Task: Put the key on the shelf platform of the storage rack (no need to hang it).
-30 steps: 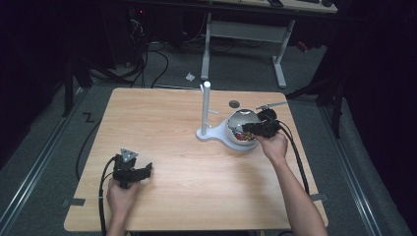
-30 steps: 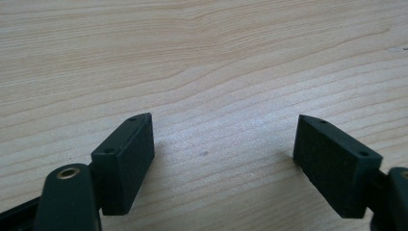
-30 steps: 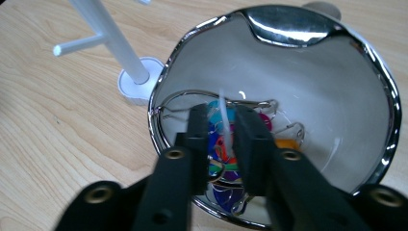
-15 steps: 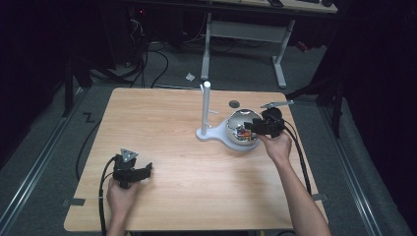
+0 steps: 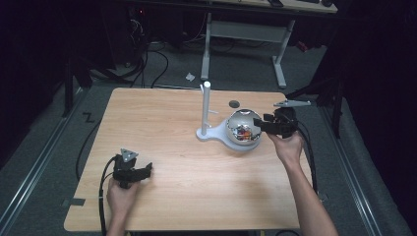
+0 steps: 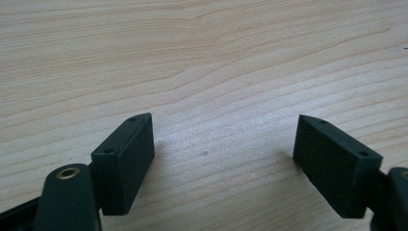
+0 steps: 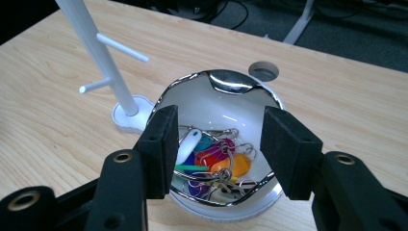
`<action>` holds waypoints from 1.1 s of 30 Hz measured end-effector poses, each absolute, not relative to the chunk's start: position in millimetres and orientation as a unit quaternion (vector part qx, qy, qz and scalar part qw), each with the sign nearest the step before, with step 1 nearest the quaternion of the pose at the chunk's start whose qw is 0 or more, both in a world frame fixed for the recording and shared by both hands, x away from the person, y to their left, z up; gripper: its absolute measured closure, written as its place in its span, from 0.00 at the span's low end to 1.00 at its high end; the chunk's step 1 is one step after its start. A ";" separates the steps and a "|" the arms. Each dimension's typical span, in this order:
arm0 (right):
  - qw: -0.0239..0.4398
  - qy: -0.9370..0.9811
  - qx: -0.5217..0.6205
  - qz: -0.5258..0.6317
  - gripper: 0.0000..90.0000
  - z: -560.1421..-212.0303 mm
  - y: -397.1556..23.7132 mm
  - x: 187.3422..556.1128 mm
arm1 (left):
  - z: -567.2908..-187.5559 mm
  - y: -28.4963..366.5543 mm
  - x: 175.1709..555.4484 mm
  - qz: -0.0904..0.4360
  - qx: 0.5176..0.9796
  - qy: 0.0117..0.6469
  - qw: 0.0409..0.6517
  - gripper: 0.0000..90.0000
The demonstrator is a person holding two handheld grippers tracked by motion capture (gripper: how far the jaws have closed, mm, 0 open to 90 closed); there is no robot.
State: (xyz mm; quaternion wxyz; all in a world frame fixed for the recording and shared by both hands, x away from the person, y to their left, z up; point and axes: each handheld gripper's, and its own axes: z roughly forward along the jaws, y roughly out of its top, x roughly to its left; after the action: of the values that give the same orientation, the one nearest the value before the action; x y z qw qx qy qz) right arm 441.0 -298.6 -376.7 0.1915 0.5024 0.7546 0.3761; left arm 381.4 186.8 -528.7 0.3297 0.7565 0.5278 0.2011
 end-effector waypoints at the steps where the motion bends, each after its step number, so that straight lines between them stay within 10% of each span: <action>1: 0.196 0.751 0.502 0.381 0.54 -373.9 -300.2 437.3 | -528.7 186.8 381.4 0.201 0.757 0.528 0.330 0.25; 33: 0.230 0.727 0.502 0.407 0.53 -360.9 -332.1 372.3 | -528.8 186.2 381.4 0.203 0.757 0.527 0.328 0.25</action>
State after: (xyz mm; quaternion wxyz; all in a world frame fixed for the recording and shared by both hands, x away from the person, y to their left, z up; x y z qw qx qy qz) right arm 372.3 -332.1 -360.9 0.2299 0.5024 0.7275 0.4068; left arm 381.4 186.2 -528.8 0.3280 0.7573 0.5270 0.2029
